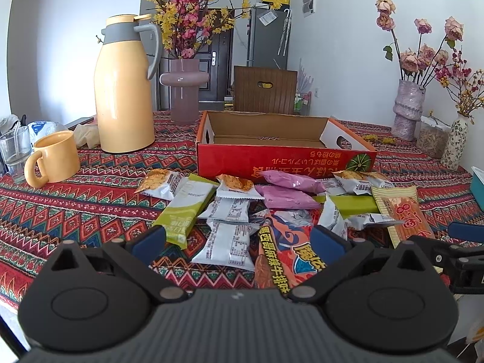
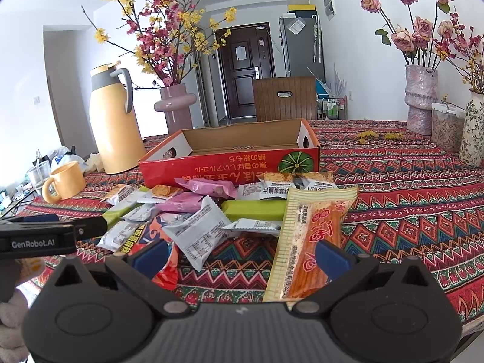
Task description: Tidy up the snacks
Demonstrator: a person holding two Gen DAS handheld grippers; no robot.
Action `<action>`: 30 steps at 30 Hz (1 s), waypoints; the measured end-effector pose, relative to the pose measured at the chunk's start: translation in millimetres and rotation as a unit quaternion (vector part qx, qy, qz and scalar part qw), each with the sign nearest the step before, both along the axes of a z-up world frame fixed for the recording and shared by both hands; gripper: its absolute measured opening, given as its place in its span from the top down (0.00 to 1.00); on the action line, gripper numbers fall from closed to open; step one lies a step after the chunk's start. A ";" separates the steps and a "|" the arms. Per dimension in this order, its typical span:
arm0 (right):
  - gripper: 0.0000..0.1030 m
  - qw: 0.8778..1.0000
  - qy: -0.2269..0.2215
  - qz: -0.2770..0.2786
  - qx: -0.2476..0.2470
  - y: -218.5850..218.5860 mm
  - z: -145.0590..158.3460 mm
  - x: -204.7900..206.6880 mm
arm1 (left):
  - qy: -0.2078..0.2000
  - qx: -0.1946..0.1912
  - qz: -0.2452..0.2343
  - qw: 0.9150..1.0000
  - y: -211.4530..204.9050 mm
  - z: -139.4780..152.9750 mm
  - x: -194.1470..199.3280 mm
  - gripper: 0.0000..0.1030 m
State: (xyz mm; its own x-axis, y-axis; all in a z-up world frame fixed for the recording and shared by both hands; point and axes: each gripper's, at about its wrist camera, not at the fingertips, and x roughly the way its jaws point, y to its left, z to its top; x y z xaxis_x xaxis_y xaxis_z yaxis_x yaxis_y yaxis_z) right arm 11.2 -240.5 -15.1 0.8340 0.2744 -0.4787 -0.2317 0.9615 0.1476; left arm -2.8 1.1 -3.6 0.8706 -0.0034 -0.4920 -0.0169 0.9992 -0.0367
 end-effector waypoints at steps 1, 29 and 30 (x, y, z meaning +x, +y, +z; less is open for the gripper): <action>0.00 1.000 0.000 0.000 0.000 0.1 0.0 0.0 | 0.000 0.000 0.000 1.000 -0.2 0.4 -0.4 0.00; 0.00 1.000 -0.001 0.000 -0.003 -1.6 0.1 0.1 | 0.001 -0.007 -0.003 1.000 0.2 2.5 -1.7 0.00; 0.00 1.000 -0.001 -0.001 -0.003 -1.6 0.0 0.1 | 0.001 -0.007 -0.003 1.000 0.2 2.6 -1.6 0.00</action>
